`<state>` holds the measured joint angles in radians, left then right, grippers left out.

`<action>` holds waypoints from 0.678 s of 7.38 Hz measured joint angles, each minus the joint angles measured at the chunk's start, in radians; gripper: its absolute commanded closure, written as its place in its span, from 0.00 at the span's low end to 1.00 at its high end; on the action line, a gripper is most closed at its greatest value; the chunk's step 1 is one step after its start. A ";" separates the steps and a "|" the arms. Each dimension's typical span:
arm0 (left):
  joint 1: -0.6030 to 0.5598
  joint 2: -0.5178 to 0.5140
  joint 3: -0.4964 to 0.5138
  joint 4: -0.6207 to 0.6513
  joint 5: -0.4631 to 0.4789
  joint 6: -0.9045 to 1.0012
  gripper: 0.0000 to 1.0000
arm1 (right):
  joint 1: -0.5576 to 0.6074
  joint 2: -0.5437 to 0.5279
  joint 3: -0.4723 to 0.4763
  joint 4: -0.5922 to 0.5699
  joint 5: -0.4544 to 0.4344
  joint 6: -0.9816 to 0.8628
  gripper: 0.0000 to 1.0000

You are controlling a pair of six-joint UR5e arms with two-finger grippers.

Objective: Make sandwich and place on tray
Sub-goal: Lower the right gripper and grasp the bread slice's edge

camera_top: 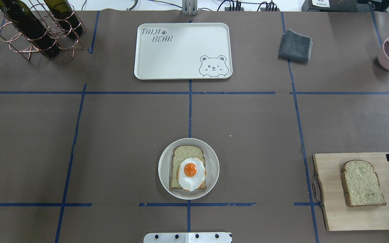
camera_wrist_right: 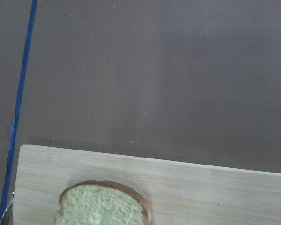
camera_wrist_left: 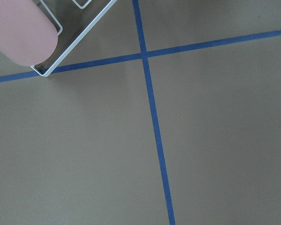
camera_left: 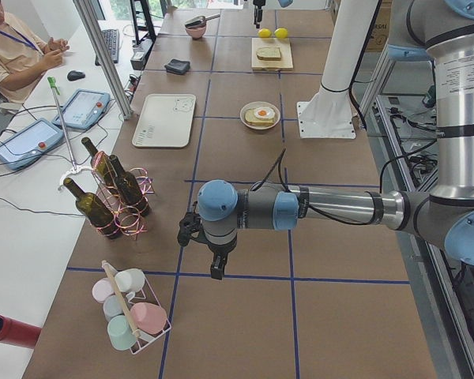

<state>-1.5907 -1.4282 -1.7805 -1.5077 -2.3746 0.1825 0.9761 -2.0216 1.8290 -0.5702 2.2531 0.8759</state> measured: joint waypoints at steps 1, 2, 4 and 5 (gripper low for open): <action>0.000 0.000 0.000 0.000 0.000 0.000 0.00 | -0.067 0.000 -0.001 0.030 -0.052 0.060 0.15; 0.000 0.000 0.001 0.000 -0.001 0.000 0.00 | -0.120 0.001 -0.002 0.043 -0.091 0.097 0.21; 0.000 0.000 0.002 0.000 0.000 0.000 0.00 | -0.181 0.001 -0.008 0.049 -0.125 0.123 0.29; 0.000 0.000 0.002 0.000 -0.001 0.000 0.00 | -0.197 0.002 -0.018 0.050 -0.130 0.126 0.34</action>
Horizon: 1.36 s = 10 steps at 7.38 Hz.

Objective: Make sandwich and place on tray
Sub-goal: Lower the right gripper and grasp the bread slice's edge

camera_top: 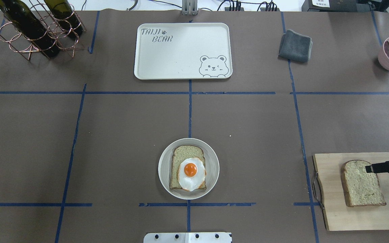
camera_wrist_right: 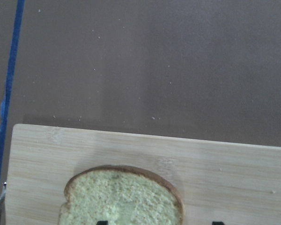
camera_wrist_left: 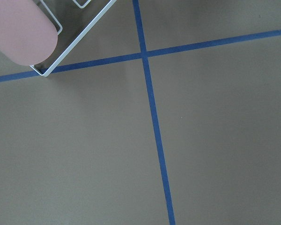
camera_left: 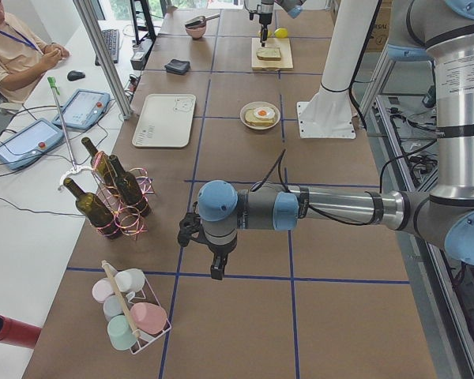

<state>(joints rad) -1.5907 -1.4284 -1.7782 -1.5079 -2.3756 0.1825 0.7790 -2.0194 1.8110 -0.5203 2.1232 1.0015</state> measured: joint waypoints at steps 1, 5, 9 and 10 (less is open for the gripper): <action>0.000 0.000 0.000 0.000 0.000 0.000 0.00 | -0.010 0.001 -0.010 0.000 -0.002 0.001 0.35; 0.000 -0.001 -0.001 0.000 -0.001 0.000 0.00 | -0.020 0.003 -0.033 0.000 -0.003 0.000 0.71; 0.000 -0.001 -0.001 -0.001 -0.001 0.000 0.00 | -0.023 0.007 -0.035 0.009 0.006 -0.001 0.73; 0.000 -0.001 -0.001 -0.001 -0.001 0.000 0.00 | -0.025 0.007 -0.035 0.010 0.006 0.000 0.72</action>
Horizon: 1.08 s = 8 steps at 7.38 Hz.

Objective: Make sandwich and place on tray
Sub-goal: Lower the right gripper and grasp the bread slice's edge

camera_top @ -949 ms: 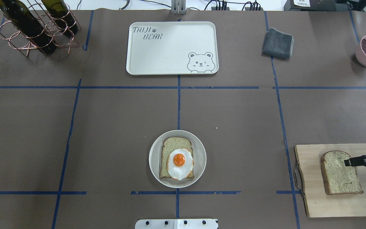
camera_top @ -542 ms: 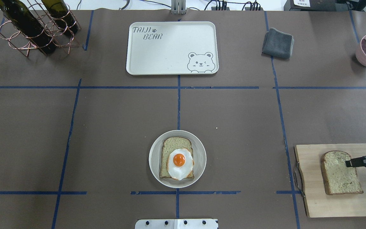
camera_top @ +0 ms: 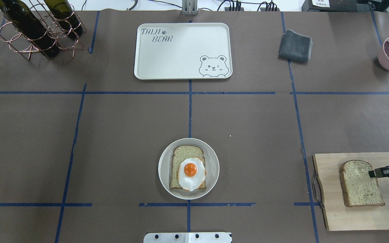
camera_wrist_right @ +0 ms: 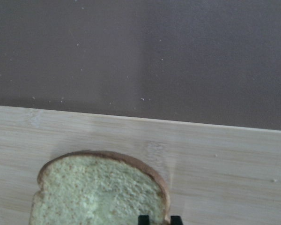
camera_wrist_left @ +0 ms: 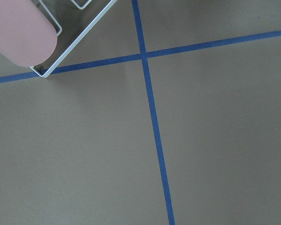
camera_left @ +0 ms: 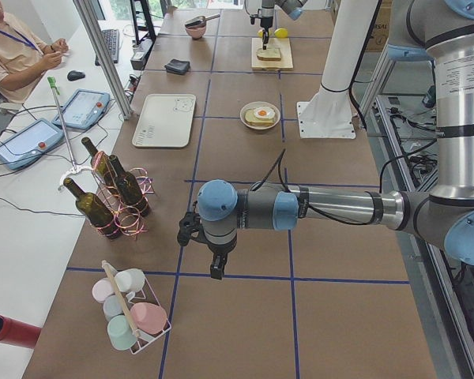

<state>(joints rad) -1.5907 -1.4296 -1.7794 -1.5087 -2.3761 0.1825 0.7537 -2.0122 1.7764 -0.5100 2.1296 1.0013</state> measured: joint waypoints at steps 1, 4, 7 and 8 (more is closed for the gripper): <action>0.000 0.000 0.000 0.000 0.000 0.000 0.00 | -0.002 0.001 0.000 0.000 0.000 0.000 0.71; 0.000 0.000 0.000 0.001 0.000 0.000 0.00 | -0.010 0.002 0.000 0.001 0.000 0.000 0.73; 0.000 0.000 0.000 0.001 0.000 0.000 0.00 | -0.014 0.003 0.000 0.001 0.000 0.000 1.00; 0.000 0.000 0.000 0.001 0.000 0.000 0.00 | -0.014 0.003 0.001 0.001 0.000 0.000 1.00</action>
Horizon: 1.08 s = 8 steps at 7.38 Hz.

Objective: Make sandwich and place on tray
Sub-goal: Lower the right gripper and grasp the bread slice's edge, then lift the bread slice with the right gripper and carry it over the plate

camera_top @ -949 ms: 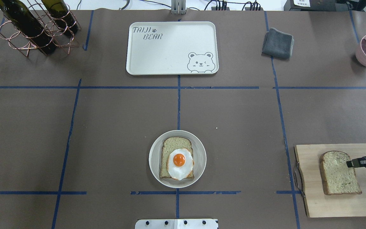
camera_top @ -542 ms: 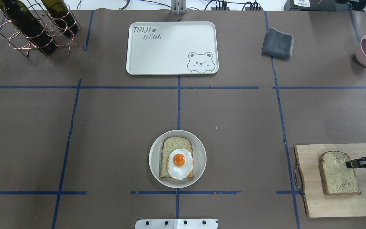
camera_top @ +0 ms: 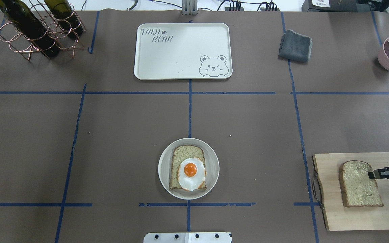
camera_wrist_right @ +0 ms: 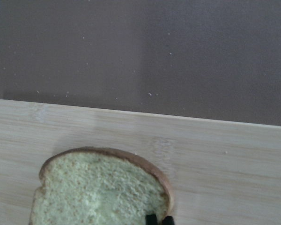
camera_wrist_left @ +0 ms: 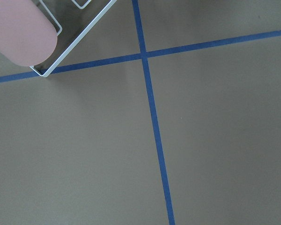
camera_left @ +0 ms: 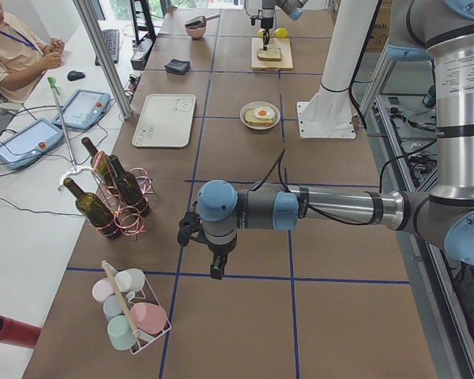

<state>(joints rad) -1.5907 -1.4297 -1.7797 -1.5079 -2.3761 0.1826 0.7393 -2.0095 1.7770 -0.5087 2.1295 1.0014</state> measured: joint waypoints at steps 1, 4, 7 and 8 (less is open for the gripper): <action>0.000 0.000 -0.001 0.000 0.000 0.000 0.00 | 0.000 0.000 0.002 0.001 0.001 -0.001 1.00; 0.000 0.000 -0.004 0.000 0.000 0.000 0.00 | 0.016 0.001 0.017 0.018 0.058 -0.003 1.00; 0.000 -0.001 -0.006 0.000 0.000 0.000 0.00 | 0.123 0.031 0.022 0.073 0.242 -0.002 1.00; 0.000 -0.001 -0.006 0.000 0.000 0.000 0.00 | 0.169 0.065 0.023 0.079 0.310 0.001 1.00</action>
<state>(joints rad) -1.5907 -1.4310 -1.7855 -1.5079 -2.3761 0.1825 0.9079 -1.9443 1.8000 -0.4295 2.4391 1.0025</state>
